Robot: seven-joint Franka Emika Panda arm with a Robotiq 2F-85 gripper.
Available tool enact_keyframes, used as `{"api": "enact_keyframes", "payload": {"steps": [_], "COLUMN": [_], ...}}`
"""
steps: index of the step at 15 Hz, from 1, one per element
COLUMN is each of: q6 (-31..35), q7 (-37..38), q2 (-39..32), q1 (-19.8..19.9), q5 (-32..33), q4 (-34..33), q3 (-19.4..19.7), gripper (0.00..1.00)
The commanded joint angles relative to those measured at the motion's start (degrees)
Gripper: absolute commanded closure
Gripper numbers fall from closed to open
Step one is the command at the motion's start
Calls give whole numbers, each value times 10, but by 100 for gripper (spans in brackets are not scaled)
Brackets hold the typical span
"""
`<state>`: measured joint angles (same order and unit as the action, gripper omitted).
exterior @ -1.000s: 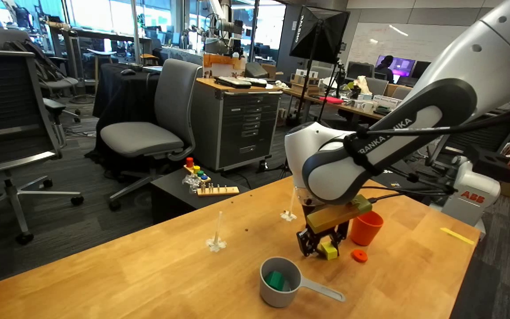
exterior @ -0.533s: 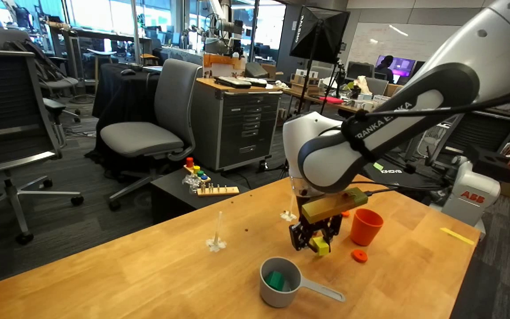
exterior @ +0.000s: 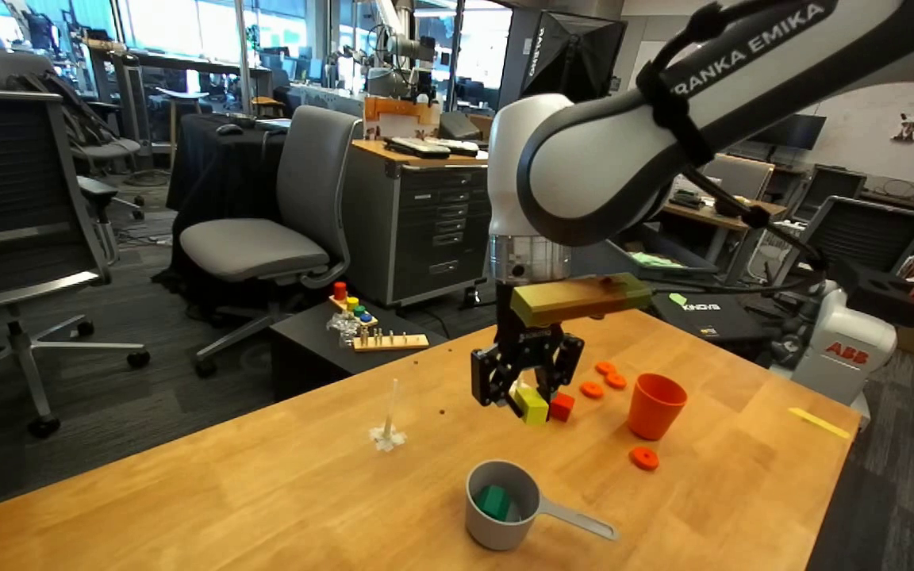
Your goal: Put the blocks inside the grey cup
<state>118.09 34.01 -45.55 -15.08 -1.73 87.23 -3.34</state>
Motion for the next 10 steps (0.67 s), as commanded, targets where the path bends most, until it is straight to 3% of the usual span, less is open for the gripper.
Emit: {"api": "enact_keyframes", "payload": {"steps": [1, 5, 6, 10], "q6": [-13, -17, -23, -33], "q7": [-17, -28, -31, -34], "q2": [35, 17, 12, 0], "q1": [-4, -8, -8, -13], "q5": [-37, -68, -75, -80], "q4": [29, 25, 23, 18], "q3": [-19, -36, -39, -34], "gripper": [88, 88, 42, 15]}}
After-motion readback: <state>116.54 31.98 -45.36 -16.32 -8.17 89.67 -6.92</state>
